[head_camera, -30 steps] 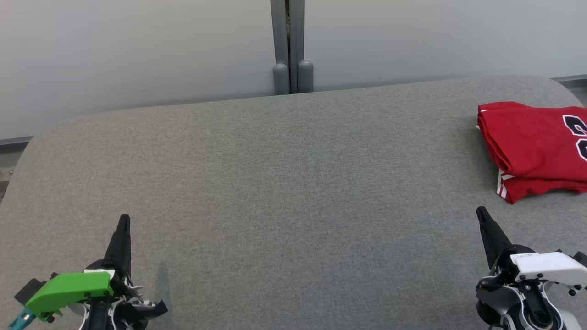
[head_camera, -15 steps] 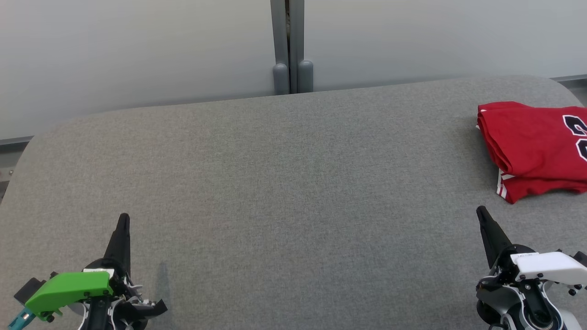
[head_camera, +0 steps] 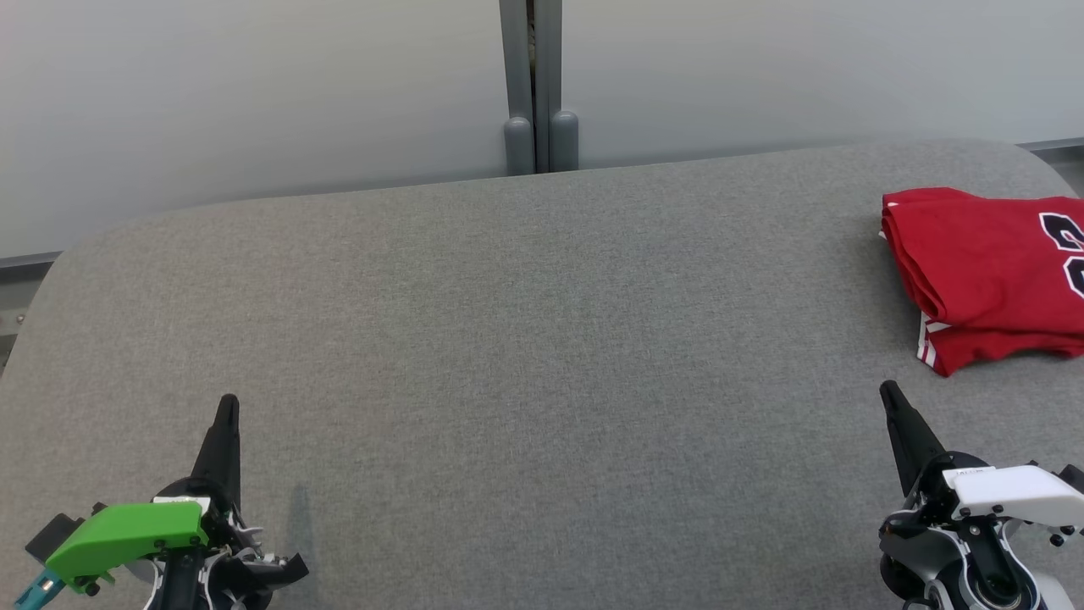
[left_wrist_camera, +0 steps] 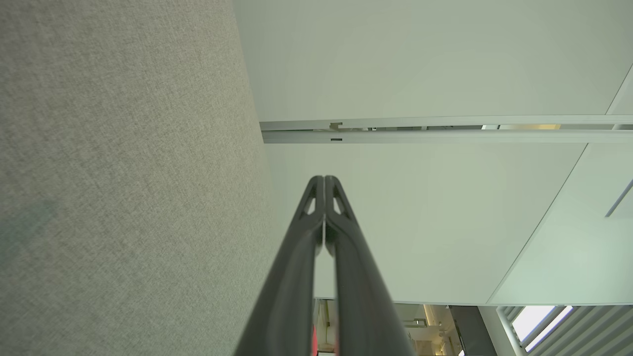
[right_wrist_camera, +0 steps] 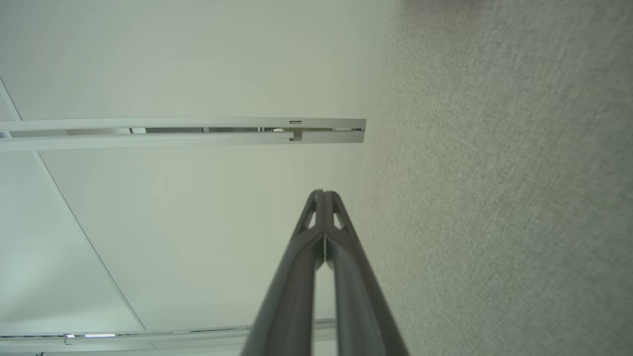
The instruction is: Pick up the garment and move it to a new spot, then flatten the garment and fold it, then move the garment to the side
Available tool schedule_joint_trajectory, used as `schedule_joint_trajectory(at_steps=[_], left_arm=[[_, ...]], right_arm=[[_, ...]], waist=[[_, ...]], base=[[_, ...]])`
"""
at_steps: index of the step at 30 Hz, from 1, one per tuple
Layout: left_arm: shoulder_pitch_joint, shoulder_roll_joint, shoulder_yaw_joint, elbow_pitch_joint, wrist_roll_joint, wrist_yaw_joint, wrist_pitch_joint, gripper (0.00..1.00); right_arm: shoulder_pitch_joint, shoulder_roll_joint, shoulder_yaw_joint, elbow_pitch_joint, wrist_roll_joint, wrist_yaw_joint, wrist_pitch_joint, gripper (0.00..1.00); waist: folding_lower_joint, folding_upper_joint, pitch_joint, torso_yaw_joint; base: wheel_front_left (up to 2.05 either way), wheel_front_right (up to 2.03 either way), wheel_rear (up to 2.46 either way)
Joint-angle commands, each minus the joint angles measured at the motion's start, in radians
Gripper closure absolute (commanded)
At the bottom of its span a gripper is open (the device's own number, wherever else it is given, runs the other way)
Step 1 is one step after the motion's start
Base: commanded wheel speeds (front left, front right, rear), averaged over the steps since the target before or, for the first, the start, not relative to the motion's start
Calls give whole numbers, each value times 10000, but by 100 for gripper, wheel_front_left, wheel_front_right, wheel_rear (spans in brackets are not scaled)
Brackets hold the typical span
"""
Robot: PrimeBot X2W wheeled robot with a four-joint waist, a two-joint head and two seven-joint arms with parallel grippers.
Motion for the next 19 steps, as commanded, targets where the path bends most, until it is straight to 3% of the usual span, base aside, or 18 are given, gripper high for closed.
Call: schedule_joint_trajectory(at_steps=[1, 19], left_arm=[[-120, 28, 37, -11, 10, -67, 10, 100], [-121, 19, 46, -10, 24, -65, 23, 100]], right_arm=[[-89, -52, -22, -36, 34, -3, 34, 100], [-89, -52, -21, -36, 34, -3, 33, 100]], waist=[[0, 0, 0, 0], [0, 0, 0, 0]], base=[[0, 0, 0], [0, 0, 0]])
